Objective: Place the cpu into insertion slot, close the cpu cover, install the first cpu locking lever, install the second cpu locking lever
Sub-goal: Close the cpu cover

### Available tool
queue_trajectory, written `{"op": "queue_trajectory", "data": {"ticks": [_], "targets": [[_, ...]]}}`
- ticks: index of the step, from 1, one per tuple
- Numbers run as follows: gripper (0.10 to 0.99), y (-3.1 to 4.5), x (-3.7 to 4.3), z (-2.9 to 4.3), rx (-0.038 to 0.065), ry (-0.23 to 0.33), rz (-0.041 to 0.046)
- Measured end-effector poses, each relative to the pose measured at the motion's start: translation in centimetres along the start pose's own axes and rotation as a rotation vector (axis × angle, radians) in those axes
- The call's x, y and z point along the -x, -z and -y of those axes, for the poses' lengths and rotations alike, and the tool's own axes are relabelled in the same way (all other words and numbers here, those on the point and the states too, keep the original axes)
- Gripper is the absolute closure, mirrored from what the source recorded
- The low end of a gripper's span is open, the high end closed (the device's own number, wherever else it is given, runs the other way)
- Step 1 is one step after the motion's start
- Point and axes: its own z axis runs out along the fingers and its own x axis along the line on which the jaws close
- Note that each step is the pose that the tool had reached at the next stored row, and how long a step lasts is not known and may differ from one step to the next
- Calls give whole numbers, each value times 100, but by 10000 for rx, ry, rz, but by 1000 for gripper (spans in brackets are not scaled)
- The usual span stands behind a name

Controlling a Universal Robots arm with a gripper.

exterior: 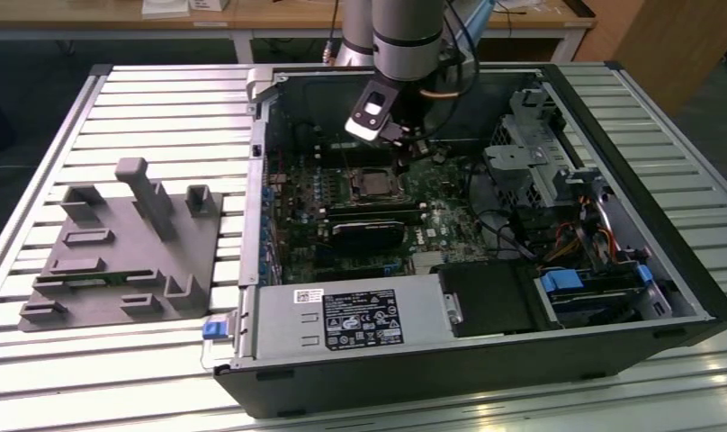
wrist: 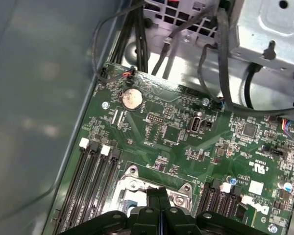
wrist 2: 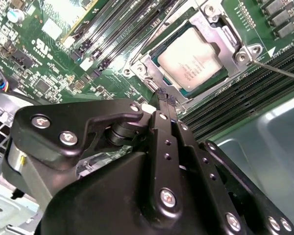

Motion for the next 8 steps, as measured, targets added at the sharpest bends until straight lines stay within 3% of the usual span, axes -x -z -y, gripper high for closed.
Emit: {"op": "queue_trajectory", "data": {"ticks": [8], "targets": [[980, 0, 0, 0, 8, 688, -51]]}}
